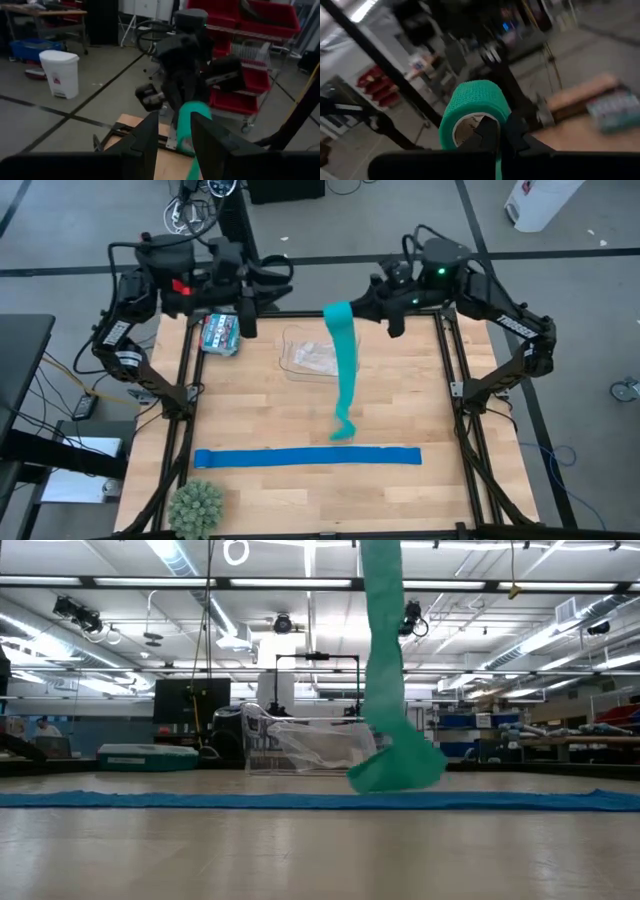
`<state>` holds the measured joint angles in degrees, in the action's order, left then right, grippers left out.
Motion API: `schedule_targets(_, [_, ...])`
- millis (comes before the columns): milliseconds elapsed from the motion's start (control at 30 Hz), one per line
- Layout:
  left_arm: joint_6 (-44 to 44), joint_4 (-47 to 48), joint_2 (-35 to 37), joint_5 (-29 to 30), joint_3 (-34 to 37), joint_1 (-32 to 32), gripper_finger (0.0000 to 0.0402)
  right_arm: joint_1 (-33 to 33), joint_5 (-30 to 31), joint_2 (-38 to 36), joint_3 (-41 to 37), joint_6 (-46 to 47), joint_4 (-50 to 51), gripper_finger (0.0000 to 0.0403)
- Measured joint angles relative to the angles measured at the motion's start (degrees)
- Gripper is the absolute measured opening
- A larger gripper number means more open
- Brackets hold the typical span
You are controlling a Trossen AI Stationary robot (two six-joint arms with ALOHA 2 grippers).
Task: Roll bandage
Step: Roll the green bandage
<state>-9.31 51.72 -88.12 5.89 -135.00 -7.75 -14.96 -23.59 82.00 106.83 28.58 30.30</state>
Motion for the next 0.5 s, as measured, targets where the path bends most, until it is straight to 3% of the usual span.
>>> schedule_targets(233, [6.37, -0.07, -0.21, 0.24, 0.85, 0.72, 0.0119, -0.46, -2.63, 0.70, -1.09, 2.62, -4.83, 0.0000])
schedule_targets(367, [7.90, -2.66, -0.43, -0.86, 4.16, 0.79, 0.0119, -0.46, -3.93, 0.89, -6.23, 4.68, -6.01, 0.0000])
schedule_targets(500, [7.70, -6.07, 0.04, -2.94, 8.53, 0.79, 0.0119, 0.40, -5.10, -0.43, -12.83, 8.02, -13.70, 0.0000])
